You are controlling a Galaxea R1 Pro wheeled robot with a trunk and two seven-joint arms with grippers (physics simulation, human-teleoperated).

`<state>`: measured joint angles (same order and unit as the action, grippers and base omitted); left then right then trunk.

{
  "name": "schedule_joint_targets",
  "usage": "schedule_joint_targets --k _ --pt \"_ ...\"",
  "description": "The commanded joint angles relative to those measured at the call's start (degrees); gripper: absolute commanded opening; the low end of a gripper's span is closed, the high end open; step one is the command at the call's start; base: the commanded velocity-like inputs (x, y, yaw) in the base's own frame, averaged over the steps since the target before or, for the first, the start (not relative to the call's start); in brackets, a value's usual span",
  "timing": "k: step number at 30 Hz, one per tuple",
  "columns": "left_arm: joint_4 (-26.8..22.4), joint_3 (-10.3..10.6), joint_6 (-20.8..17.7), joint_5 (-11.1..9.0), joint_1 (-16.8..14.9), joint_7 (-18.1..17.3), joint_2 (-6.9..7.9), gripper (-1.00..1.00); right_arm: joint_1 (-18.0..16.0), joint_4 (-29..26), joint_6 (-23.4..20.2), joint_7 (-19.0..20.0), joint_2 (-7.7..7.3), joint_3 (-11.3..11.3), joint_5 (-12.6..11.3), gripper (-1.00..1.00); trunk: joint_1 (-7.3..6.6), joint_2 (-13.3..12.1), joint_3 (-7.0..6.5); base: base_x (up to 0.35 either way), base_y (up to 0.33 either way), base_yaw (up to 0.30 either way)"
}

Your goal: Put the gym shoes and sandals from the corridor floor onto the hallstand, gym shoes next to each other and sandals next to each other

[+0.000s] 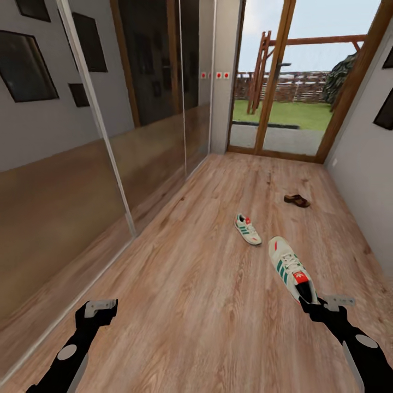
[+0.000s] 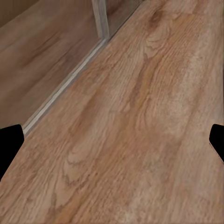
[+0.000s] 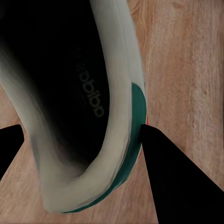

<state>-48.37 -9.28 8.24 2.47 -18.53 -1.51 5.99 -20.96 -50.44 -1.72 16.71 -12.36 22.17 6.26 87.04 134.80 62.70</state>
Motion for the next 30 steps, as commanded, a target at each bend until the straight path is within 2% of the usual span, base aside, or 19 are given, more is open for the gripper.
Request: schedule_joint_targets --k 1,10,30 --pt "0.0 -0.1 0.2 0.3 0.0 -0.2 -0.01 1.00 -0.1 -0.1 -0.2 0.4 0.05 0.2 0.5 -1.00 0.02 0.0 0.05 0.282 0.236 -0.294" --pt "0.0 -0.1 0.2 0.3 0.0 -0.2 -0.01 1.00 -0.1 -0.1 -0.2 0.4 0.05 0.2 0.5 -1.00 0.02 0.0 0.05 0.320 0.130 -0.294" --pt "0.0 -0.1 0.2 0.3 0.0 -0.2 -0.01 1.00 -0.1 0.0 -0.2 0.4 0.05 0.2 0.5 -1.00 0.02 0.0 0.05 0.338 0.005 -0.286"
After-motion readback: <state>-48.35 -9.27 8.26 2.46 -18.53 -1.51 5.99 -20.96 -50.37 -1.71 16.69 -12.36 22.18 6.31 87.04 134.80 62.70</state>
